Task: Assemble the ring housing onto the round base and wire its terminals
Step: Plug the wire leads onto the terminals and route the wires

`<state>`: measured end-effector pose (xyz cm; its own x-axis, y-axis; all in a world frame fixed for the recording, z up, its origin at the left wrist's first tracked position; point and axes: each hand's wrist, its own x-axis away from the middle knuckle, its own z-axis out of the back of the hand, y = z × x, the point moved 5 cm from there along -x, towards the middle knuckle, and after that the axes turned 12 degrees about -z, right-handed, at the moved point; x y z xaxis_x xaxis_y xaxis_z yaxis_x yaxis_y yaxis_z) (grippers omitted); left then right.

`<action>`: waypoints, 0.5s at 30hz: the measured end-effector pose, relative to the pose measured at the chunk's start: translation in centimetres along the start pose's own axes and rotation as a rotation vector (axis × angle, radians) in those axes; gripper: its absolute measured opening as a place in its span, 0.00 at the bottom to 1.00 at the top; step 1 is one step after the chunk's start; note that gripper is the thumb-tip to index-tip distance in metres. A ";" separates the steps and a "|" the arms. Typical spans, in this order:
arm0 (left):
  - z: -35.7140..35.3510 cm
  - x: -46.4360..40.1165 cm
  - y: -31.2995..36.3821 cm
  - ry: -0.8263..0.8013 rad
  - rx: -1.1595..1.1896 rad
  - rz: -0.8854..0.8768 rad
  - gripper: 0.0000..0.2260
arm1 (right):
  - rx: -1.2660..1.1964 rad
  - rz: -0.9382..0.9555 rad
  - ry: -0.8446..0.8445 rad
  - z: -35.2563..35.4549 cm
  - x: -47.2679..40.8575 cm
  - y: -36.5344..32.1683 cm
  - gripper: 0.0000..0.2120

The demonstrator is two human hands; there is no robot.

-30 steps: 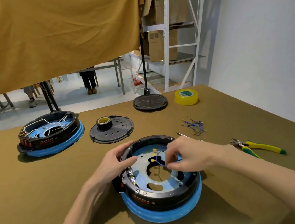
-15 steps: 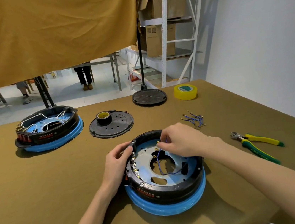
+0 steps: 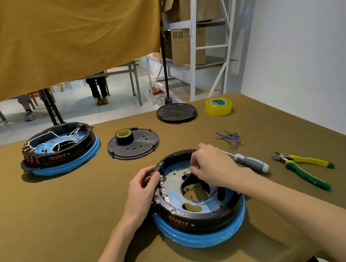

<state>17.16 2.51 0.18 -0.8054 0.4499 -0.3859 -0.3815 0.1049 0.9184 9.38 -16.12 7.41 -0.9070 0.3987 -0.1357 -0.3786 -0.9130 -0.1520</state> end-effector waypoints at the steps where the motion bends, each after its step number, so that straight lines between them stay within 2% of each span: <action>1: 0.0 0.0 0.0 0.001 0.002 -0.002 0.07 | -0.054 -0.025 0.008 0.7 -0.2 0.4 0.09; 8: 0.0 0.1 0.0 0.008 0.002 0.006 0.07 | -0.360 -0.117 -0.101 3.0 -1.2 2.4 0.05; 15: -0.1 0.1 -0.1 0.016 -0.012 0.010 0.07 | -1.069 -0.188 -0.276 4.1 -1.5 2.9 0.06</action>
<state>17.05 2.44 0.06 -0.8163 0.4363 -0.3784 -0.3788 0.0900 0.9211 8.89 -19.77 11.15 -0.9120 0.3688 0.1795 -0.2813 -0.2438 -0.9281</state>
